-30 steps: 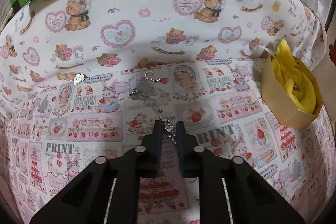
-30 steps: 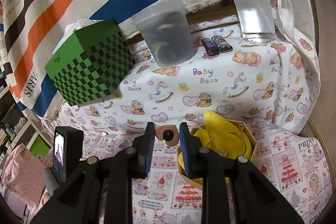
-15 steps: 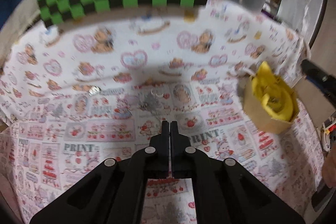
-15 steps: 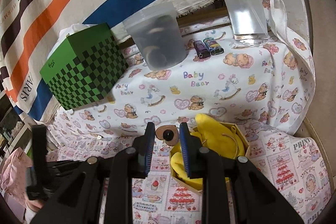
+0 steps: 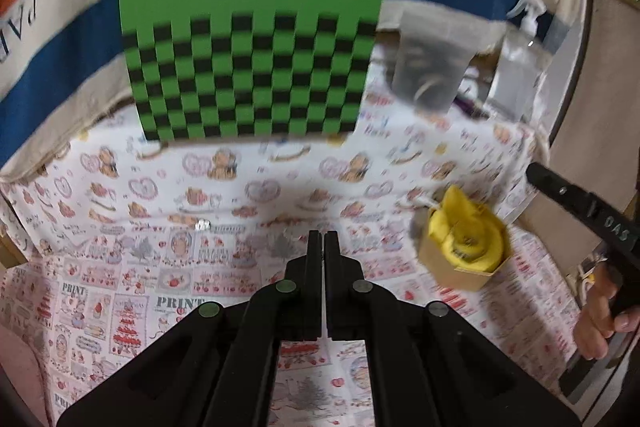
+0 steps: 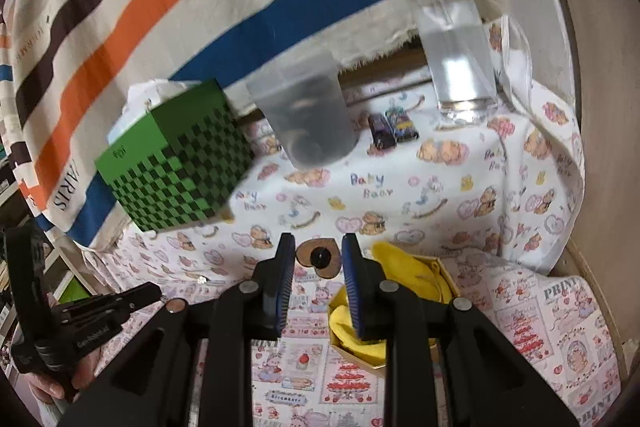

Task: Organize jewelry
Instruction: 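Lower both held pieces into the yellow box and open both tools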

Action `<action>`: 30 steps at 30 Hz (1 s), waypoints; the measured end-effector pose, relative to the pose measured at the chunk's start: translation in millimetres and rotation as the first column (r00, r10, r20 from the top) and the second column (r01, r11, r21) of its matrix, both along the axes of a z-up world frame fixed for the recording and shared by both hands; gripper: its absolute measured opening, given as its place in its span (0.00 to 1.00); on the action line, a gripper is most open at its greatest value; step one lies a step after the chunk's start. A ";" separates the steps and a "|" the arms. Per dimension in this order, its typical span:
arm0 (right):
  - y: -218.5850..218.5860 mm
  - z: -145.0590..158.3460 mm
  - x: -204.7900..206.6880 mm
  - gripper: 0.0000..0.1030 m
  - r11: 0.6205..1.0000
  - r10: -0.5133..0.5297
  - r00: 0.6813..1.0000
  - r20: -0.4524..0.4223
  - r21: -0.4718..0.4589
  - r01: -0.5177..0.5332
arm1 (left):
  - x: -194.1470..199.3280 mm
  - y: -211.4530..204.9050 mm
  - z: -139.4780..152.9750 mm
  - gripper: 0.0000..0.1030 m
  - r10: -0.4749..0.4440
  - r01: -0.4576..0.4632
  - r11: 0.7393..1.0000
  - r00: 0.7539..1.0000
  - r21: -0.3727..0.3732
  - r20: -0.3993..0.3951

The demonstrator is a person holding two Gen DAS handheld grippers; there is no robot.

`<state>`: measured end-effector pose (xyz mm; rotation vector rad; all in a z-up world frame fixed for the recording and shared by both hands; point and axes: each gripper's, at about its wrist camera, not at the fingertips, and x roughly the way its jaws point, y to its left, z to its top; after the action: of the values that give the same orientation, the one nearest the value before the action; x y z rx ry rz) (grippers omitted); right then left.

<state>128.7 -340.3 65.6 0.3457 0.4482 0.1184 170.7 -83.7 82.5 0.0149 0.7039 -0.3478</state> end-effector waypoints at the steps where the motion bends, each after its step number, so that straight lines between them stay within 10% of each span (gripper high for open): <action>1: -2.6 1.8 -1.2 0.22 1.000 -0.002 1.000 0.006 0.005 0.002 | -1.6 -2.8 3.5 0.00 -0.002 0.002 1.000 1.000 -0.001 0.011; 15: -41.2 -1.4 5.2 0.22 0.993 0.028 0.999 -0.033 0.112 -0.024 | -6.1 -64.4 47.4 0.00 -0.081 0.083 0.996 0.995 -0.022 0.066; 30: -73.9 -64.2 48.0 0.25 0.959 0.079 0.956 -0.283 0.282 0.005 | 10.0 -141.6 38.6 0.00 -0.155 0.156 0.987 0.988 -0.044 0.029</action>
<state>176.7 -414.2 1.4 0.6393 0.7342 0.1696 180.6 -225.3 121.1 0.0303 0.6713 -0.5123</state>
